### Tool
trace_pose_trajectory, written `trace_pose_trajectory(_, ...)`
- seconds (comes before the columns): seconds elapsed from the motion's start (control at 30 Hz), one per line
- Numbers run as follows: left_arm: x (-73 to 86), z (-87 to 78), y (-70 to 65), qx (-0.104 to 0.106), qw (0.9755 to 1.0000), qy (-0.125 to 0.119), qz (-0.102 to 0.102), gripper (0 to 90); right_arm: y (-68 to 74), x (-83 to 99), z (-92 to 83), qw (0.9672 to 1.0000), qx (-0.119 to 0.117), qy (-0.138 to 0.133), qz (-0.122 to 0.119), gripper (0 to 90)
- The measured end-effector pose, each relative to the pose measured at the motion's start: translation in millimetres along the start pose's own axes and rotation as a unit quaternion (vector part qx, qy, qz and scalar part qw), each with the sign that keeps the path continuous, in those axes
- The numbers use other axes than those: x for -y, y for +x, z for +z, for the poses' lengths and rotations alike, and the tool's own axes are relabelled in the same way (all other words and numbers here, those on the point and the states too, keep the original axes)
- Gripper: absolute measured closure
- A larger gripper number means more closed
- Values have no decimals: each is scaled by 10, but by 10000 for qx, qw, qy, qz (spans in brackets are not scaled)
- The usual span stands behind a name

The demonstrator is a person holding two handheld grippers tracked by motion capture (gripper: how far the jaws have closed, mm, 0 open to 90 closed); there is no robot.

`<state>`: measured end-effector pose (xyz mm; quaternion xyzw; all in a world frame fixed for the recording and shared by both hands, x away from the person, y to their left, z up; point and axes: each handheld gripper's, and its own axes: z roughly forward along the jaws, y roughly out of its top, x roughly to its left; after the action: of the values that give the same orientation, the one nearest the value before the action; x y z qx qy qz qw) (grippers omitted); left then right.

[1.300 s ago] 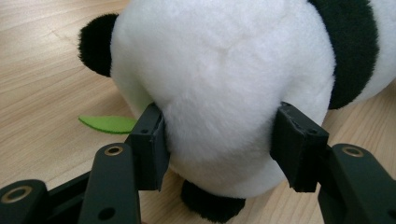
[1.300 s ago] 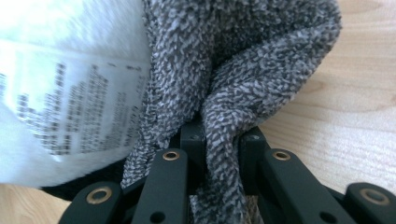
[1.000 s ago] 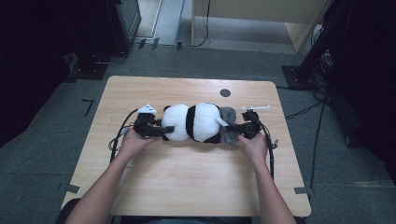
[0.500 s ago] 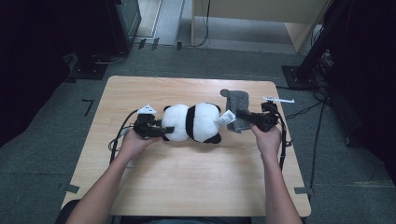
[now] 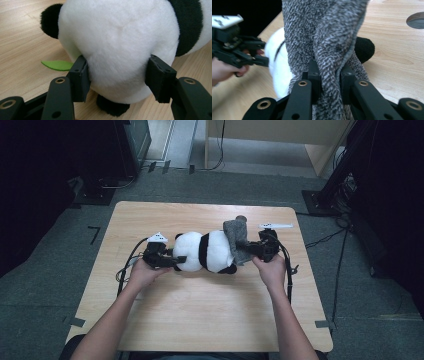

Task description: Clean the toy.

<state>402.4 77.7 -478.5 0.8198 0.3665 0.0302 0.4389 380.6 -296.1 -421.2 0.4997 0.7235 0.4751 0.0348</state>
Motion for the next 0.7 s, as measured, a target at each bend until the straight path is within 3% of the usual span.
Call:
trace_pose_trajectory(0.37,1,8,3,32,9999,-76,-62,421,-102,71,64,9999,28,-26,157,775)
trace_pose_trajectory(0.7,-3,6,9,39,9999,-95,-100,420,-209,160,132,9994,220,95,251,778)
